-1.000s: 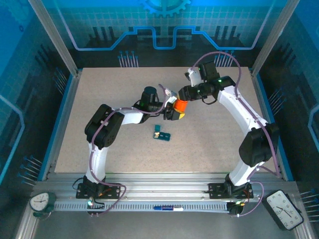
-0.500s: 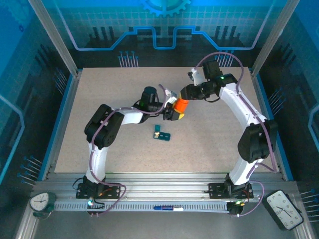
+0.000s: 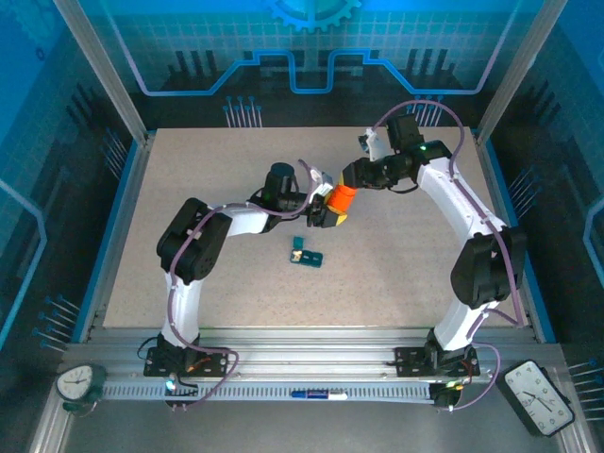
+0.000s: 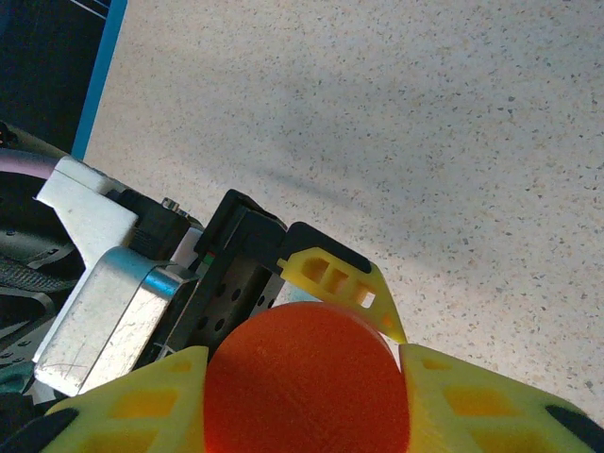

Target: Sort the pills into containers

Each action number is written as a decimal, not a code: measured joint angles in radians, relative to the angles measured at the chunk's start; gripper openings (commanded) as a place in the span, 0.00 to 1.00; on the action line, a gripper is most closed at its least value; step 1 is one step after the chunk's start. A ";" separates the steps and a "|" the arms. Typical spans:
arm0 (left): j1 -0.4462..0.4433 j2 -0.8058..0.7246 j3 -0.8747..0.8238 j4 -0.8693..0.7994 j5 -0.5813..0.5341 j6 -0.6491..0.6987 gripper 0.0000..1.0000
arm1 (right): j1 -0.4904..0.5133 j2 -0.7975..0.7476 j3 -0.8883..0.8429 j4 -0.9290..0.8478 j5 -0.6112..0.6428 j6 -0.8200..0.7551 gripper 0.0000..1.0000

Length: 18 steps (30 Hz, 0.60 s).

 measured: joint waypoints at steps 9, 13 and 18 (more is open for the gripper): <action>0.000 -0.002 0.000 -0.034 -0.005 0.038 0.00 | -0.013 -0.007 -0.051 0.063 -0.043 0.110 0.30; 0.000 -0.002 0.000 -0.051 -0.006 0.054 0.00 | -0.024 -0.008 -0.085 0.112 -0.071 0.181 0.33; 0.000 -0.002 0.000 -0.051 -0.006 0.058 0.00 | -0.024 -0.008 -0.088 0.117 -0.069 0.212 0.45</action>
